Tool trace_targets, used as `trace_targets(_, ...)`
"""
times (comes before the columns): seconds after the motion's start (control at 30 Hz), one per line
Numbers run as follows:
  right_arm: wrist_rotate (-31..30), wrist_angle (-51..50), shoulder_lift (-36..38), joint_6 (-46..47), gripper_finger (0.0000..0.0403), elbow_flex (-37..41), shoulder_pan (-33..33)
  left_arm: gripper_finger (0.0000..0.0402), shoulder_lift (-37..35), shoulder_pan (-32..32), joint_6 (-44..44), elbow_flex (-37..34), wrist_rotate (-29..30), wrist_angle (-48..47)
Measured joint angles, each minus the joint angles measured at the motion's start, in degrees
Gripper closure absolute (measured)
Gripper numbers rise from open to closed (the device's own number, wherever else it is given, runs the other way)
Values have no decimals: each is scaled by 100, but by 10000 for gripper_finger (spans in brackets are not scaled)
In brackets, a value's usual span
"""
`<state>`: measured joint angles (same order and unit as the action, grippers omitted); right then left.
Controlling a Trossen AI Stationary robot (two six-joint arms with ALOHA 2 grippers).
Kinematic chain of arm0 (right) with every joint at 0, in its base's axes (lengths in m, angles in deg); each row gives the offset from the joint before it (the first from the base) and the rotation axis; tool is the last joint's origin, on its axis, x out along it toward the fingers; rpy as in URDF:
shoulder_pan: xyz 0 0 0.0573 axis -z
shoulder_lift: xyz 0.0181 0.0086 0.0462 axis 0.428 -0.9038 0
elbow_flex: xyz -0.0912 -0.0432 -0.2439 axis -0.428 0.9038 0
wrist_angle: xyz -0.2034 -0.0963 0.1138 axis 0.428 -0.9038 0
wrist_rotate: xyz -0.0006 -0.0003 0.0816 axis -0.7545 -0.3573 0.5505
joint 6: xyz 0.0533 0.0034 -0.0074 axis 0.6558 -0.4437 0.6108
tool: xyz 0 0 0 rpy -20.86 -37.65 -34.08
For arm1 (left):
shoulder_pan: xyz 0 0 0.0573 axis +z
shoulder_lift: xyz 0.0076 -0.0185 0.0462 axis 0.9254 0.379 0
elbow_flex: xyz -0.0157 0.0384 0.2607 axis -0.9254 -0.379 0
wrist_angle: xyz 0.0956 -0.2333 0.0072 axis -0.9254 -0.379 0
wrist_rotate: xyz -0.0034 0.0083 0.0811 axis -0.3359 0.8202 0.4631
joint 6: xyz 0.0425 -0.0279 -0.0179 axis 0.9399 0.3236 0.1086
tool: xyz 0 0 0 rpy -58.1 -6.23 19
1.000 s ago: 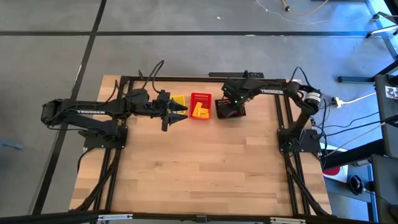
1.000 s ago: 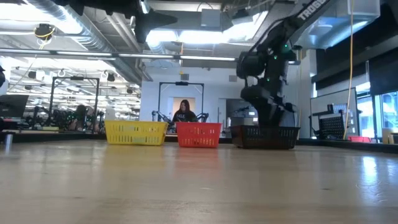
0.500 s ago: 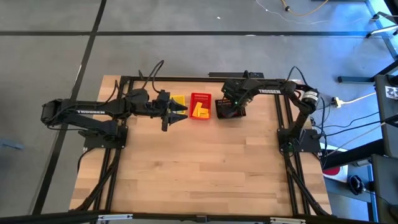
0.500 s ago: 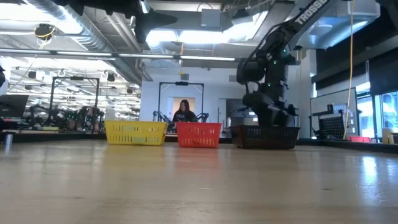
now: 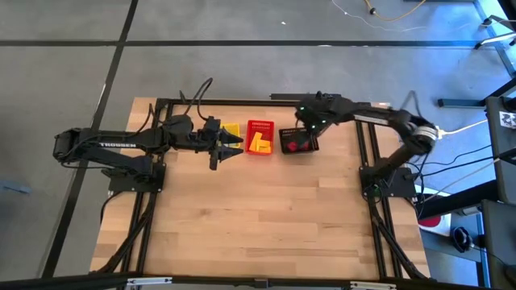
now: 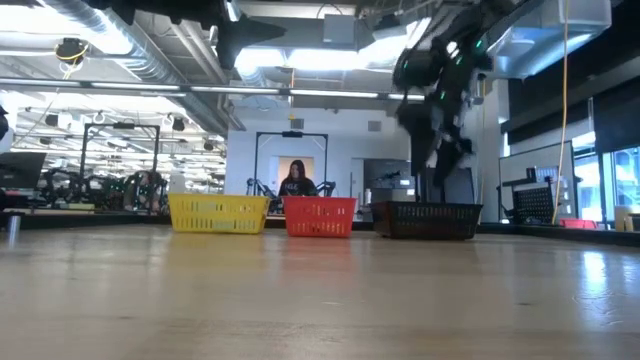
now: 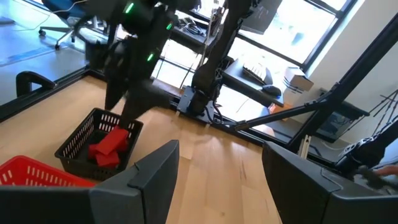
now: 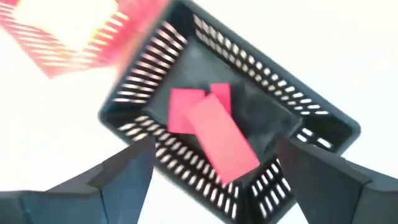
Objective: Sort & place blocks by color
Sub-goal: Return to Home Position
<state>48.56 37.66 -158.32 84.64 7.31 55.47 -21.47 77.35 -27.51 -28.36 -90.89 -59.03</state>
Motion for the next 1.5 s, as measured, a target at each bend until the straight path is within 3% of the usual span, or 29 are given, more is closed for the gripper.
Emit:
trace_targets(0.17, 378, 425, 1059, -172, 70, 0, -414, 179, 0, 1, 0, 0, -52, 0)
trace_targets(0.37, 634, 2458, 2011, -44, 81, 321, -1323, 179, -47, 1, 215, 0, -57, -5)
trace_targets(0.57, 617, 3861, 2235, -218, 90, 461, -1967, 179, -348, 92, 640, 0, 12, 41)
trace_targets(0.73, 326, 4153, 2235, -500, 91, 463, -2152, 182, -580, 90, 892, 0, 144, -62)
trace_targets(0.83, 251, 4140, 2233, -624, 91, 465, -2158, 213, -612, -20, 869, 0, 273, -133)
trace_targets(1.0, 247, 4137, 2233, -812, 91, 466, -2158, 355, -701, -504, 859, 0, 491, -137)
trace_targets(1.07, 249, 4137, 2233, -853, 91, 463, -2159, 387, -765, -700, 863, -1, 629, -228)
trace_targets(1.5, 264, 4147, 2233, -513, 91, 463, -2160, 401, -2302, -900, 1501, -200, 1001, -1601)
